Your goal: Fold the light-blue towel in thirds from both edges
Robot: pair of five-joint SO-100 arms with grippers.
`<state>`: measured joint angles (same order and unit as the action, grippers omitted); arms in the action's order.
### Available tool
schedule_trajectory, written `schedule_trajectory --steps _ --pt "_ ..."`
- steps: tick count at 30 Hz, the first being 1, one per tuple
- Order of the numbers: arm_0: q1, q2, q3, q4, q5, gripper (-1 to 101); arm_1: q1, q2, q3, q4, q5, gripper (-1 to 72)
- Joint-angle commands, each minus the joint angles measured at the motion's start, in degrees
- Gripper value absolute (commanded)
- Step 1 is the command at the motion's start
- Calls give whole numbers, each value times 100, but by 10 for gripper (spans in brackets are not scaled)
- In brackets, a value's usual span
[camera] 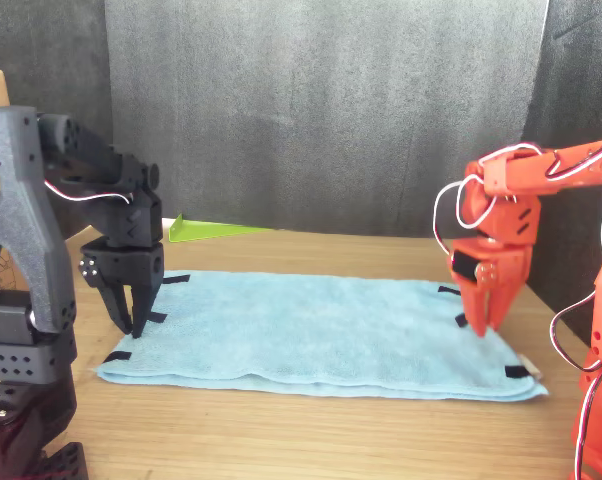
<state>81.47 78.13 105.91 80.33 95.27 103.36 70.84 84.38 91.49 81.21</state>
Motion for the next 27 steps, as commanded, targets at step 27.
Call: schedule_trajectory --steps 27 --pt "9 158 26 -18 88 -2 2215 -1397 -4597 1995 -79 1"
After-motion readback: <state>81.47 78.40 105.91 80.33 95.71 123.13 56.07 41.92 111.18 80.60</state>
